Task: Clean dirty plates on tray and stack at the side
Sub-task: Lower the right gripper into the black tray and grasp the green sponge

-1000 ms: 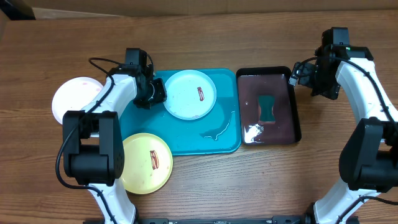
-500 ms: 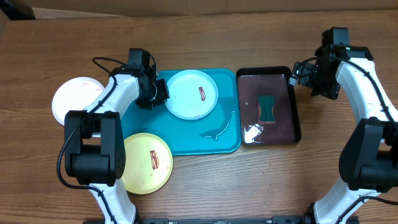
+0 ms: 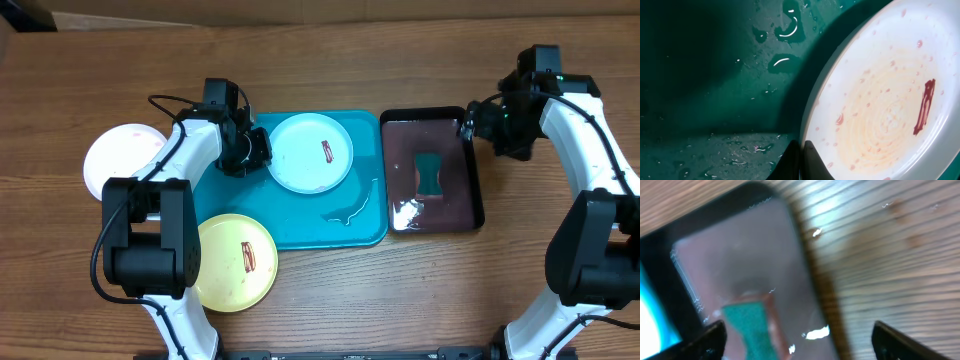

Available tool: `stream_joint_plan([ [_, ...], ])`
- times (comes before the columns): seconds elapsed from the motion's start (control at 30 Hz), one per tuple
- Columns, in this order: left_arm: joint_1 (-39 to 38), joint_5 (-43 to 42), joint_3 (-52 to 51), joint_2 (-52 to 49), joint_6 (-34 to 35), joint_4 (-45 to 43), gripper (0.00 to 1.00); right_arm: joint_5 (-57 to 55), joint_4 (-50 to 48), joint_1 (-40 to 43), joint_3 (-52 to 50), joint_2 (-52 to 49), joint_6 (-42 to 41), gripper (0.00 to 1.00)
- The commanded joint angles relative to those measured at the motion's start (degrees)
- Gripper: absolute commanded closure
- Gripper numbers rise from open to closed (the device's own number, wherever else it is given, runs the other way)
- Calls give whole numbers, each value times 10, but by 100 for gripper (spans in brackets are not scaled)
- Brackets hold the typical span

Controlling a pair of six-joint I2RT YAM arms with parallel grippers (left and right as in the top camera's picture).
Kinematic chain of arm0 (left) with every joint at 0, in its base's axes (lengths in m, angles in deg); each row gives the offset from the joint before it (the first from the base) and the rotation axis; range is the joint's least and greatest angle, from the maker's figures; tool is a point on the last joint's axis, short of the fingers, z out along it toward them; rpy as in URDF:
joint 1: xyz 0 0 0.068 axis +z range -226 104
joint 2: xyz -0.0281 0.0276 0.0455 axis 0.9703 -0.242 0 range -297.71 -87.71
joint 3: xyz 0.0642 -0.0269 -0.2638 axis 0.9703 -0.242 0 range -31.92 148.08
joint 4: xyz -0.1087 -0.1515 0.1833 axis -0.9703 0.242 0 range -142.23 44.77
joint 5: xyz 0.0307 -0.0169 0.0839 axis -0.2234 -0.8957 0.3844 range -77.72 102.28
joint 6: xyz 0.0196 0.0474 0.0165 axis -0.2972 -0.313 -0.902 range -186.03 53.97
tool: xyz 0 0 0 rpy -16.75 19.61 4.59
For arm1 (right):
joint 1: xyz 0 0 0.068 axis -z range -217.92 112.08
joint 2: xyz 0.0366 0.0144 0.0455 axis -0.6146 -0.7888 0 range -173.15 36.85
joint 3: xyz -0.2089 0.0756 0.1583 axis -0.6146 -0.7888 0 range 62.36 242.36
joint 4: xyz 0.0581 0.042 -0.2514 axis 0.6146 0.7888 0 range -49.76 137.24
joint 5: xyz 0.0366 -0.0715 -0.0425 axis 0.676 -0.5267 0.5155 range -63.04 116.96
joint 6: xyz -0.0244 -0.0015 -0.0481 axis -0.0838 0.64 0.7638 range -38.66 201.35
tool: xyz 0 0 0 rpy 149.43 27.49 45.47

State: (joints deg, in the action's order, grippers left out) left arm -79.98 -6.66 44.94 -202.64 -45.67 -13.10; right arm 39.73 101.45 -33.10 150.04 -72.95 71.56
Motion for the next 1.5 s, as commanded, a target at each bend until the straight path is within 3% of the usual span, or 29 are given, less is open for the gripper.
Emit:
stream_joint_plan([
  [0.0,2,-21,10,-9,-11,-1,96,120,58,-10,4,4,39,35],
  [0.23,2,-21,10,-9,-11,-2,96,25,100,-74,-34,4,42,35],
  [0.5,2,-21,10,-9,-11,-4,96,-113,17,-159,-106,4,-14,29],
  [0.73,2,-21,10,-9,-11,-4,96,-114,-84,-182,-176,4,-21,32],
  [0.77,2,-21,10,-9,-11,-4,96,-114,-94,-183,-184,4,-21,38],
  [0.8,2,-21,10,-9,-11,-4,96,-115,-107,-183,-195,4,-20,85],
  [0.83,2,-21,10,-9,-11,-4,96,-114,-106,-183,-196,4,-20,96],
  [0.9,2,-21,10,-9,-11,-4,96,-114,-102,-183,-192,4,-20,96],
  [0.93,2,-21,10,-9,-11,-5,96,-114,-91,-183,-183,4,-20,91],
  [1.0,2,-21,10,-9,-11,-5,96,-115,-67,-180,-161,4,-20,29],
  [1.07,2,-21,10,-9,-11,-6,96,-115,-55,-178,-142,4,-19,19],
  [1.23,2,-21,10,-9,-11,-7,96,-128,-85,-176,-132,4,-18,13],
  [1.3,2,-21,10,-9,-11,-7,96,-127,-107,-176,-142,4,-18,16],
  [1.33,2,-21,10,-9,-11,-7,96,-127,-116,-176,-149,3,-18,22],
  [1.4,2,-21,10,-9,-11,-7,96,-127,-121,-177,-156,-1,-18,48],
  [1.47,2,-21,10,-9,-11,-7,96,-127,-120,-179,-157,-6,-18,67],
])
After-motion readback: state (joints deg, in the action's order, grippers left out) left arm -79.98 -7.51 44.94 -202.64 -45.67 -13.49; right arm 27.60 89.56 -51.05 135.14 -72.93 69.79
